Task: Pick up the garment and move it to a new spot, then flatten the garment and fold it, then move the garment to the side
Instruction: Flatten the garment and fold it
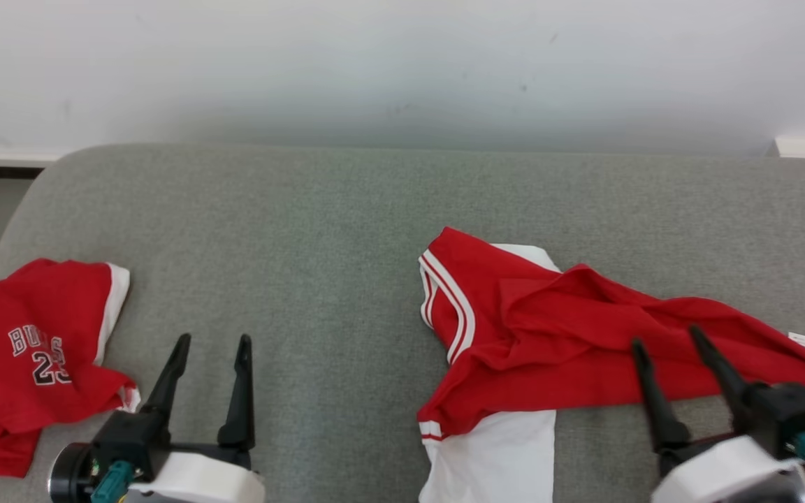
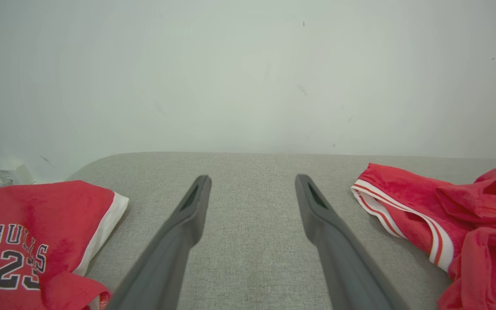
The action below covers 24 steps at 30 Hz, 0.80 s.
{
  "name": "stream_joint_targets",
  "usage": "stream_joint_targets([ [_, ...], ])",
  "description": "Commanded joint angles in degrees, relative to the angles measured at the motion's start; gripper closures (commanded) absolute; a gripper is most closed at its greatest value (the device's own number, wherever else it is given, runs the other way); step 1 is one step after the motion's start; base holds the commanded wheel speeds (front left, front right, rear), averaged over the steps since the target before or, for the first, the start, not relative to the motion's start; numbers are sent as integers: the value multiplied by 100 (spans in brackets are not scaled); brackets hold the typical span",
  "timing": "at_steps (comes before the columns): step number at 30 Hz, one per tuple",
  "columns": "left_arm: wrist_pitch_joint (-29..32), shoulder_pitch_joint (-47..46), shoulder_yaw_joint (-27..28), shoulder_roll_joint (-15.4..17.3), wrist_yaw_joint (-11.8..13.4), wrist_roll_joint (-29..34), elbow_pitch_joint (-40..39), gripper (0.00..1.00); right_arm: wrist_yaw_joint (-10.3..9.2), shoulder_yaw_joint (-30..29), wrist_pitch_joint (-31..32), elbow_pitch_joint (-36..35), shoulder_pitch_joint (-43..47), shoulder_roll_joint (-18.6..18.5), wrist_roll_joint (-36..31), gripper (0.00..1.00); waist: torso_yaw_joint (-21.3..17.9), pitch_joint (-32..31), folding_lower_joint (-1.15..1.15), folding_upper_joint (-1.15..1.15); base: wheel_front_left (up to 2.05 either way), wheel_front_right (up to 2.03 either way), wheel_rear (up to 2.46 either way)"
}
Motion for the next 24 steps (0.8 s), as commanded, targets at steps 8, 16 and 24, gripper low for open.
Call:
stream_joint_targets([
  [8, -121, -413, -177, -160, -110, 1, 156, 0, -13, 1158, 248, 1353, -1210, -99, 349, 0, 415, 438, 0, 0, 0, 0, 0],
  [16, -250, -583, -225, -276, -161, -39, 384, 0, -13, 1434, 706, 2538, -2240, -20, 395, 0, 591, 582, 0, 0, 0, 0, 0],
  [24, -308, -605, -167, -313, -142, -60, 477, 0, -13, 1112, 583, 2511, -2327, 28, 576, 100, 503, 593, 0, 0, 0, 0, 0],
])
